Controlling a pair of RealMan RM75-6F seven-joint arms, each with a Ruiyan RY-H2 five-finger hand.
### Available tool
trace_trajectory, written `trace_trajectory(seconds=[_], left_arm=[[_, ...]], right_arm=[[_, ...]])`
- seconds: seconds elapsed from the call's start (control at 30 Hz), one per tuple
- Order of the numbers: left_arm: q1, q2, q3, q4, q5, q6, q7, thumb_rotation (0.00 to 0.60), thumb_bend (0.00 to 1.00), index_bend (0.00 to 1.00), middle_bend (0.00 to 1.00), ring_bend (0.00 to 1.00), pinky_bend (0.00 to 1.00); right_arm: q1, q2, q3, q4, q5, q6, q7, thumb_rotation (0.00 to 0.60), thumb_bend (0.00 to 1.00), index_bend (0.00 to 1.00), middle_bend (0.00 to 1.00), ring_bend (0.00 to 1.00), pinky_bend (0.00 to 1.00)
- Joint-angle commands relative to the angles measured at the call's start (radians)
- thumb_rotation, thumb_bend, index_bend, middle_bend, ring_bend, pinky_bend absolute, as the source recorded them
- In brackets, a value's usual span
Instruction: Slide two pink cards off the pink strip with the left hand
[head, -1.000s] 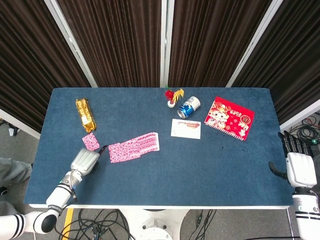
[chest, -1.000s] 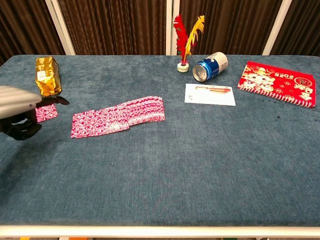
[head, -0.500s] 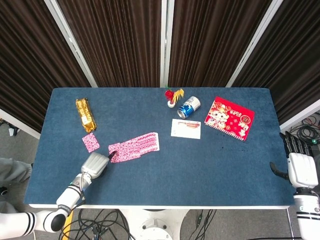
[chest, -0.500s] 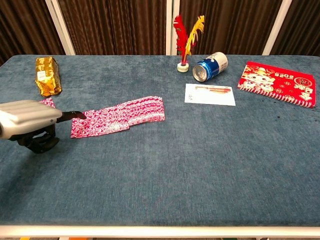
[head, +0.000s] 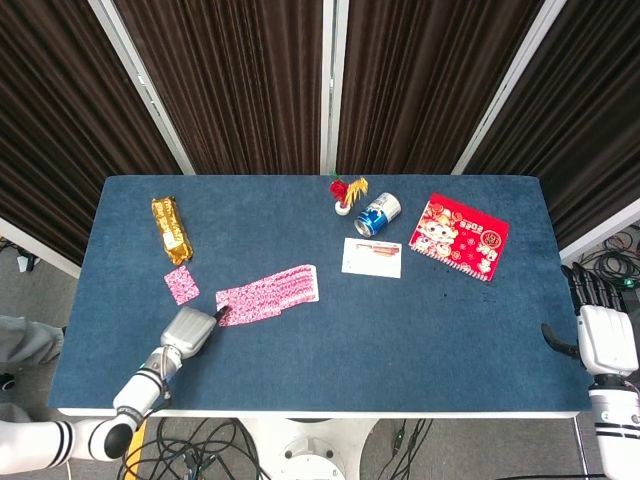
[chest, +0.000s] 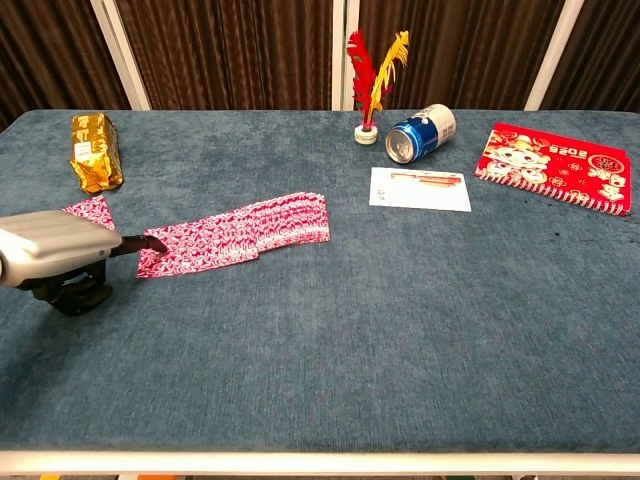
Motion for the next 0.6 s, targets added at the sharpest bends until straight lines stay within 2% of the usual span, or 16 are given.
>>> trace_trajectory(seconds=[0.03, 0.6], left_arm=[[0.001, 0.01, 0.006, -0.013, -0.01, 0.007, 0.004, 0.6, 0.58, 0.14, 0.86, 0.88, 0.85], [0.107, 0.117, 0.089, -0.133, 0.041, 0.138, -0.041, 0.6, 0.58, 0.14, 0.86, 0.88, 0.85]], right_arm=[[0.0, 0.001, 0.001, -0.001, 0.0, 0.001, 0.001, 0.6, 0.21, 0.0, 0.0, 0.0, 0.0], [0.004, -0.003, -0.001, -0.006, -0.012, 0.001, -0.009, 0.6, 0.21, 0.0, 0.0, 0.0, 0.0]])
